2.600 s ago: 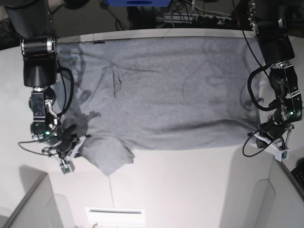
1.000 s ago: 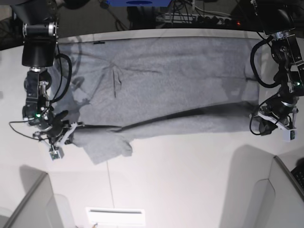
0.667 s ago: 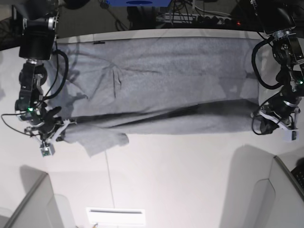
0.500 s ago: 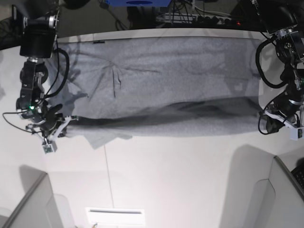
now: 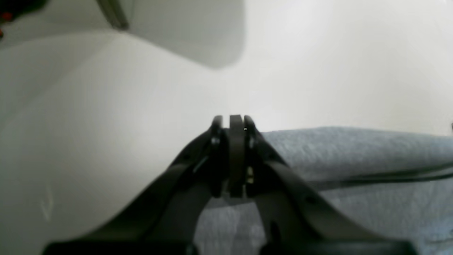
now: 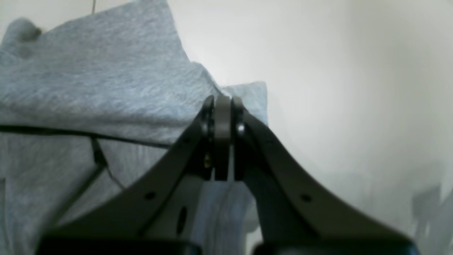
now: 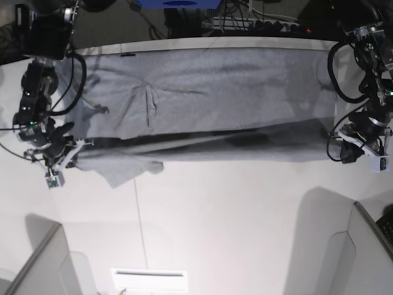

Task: Fold the T-shirt properly
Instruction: 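Lay the hem over the collar edge with both grippers, folding the shirt in half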

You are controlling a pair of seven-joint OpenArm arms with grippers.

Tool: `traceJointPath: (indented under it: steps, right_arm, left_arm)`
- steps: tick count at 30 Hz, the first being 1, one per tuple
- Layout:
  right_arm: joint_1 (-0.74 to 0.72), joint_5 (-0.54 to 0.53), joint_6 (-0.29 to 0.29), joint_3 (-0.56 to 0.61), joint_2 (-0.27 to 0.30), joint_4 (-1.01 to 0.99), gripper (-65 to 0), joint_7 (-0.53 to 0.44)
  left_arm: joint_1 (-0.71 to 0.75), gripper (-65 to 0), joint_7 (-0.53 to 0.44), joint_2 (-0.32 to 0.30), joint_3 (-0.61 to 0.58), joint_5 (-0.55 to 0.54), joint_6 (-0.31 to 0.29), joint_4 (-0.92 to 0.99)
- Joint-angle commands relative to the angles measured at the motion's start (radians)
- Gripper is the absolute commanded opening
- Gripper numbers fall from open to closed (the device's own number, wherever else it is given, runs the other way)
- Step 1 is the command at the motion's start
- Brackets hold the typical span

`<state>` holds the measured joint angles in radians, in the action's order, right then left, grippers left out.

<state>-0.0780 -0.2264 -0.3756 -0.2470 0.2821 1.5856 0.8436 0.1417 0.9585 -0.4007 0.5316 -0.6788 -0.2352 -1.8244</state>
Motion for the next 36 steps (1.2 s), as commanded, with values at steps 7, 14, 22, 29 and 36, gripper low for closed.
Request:
traceJointPath:
  steps: [7, 14, 22, 29, 36]
  right_arm:
    - [0.016, -0.003, 0.0, -0.033, 0.003, 0.097, -65.0, 0.03]
    - [0.062, -0.003, 0.0, -0.033, 0.001, 0.161, -65.0, 0.041]
    - [0.137, -0.003, 0.0, -0.065, -0.04, 0.235, -65.0, 0.081]
    - [0.174, -0.003, 0.0, -0.099, -0.065, 0.278, -65.0, 0.13]
    - [0.218, -0.003, 0.0, -0.099, -0.068, 0.309, -65.0, 0.128]
  left_arm:
    - [0.014, -65.0, -0.028, -0.02, 0.008, -0.005, 0.0, -0.056]
    - [0.055, -65.0, -0.028, -0.02, 0.043, -0.005, -0.002, -0.107]
    - [0.117, -65.0, -0.028, -0.024, 0.051, 0.001, -0.02, -0.108]
    - [0.131, -65.0, -0.028, -0.034, 0.051, 0.001, -0.036, -0.116]
    - [0.175, -65.0, -0.031, -0.043, 0.051, 0.001, -0.036, -0.127]
